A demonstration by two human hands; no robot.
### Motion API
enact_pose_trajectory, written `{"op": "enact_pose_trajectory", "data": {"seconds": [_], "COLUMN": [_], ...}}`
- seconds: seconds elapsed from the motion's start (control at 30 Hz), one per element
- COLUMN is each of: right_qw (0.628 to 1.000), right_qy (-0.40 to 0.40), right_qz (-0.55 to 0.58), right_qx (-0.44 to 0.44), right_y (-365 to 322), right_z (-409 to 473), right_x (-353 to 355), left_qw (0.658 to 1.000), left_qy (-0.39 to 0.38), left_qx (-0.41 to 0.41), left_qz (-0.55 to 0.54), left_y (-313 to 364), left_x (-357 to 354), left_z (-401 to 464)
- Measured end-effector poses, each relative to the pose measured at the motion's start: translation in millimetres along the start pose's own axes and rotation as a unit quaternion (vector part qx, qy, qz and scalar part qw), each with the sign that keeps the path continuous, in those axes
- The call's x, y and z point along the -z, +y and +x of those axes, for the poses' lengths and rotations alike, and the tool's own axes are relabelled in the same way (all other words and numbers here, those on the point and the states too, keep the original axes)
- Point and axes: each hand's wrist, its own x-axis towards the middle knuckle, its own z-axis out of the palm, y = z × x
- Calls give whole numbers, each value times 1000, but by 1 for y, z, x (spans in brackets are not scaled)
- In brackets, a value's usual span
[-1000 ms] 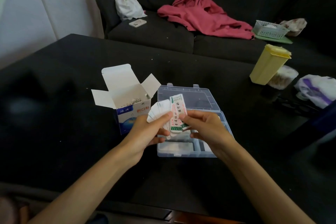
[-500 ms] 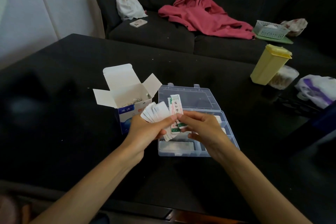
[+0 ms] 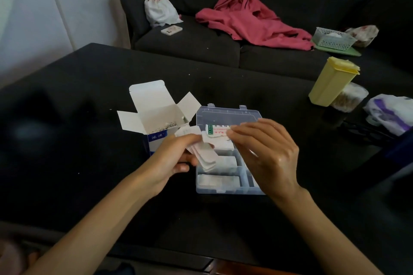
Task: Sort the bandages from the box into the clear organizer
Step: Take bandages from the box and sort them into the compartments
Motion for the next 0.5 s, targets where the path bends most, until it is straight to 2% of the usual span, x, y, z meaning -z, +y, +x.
{"op": "enact_pose_trajectory", "data": {"seconds": [0.17,0.23,0.37,0.5], "right_qw": [999,999,992,977], "right_qy": [-22,-42,-115,-173], "right_qz": [-28,-21,55,122], "right_qx": [13,15,-14,-41], "right_y": [2,0,-6,-5], "right_z": [1,1,2,3], "right_x": [2,1,1,3], "left_qw": [999,999,998,999], "left_qy": [-31,-36,-23,9], "left_qx": [27,23,7,10], "left_qz": [-29,-6,63,41], "left_y": [5,5,2,-2], "left_x": [4,4,2,4], "left_z": [-2,-3,1,3]}}
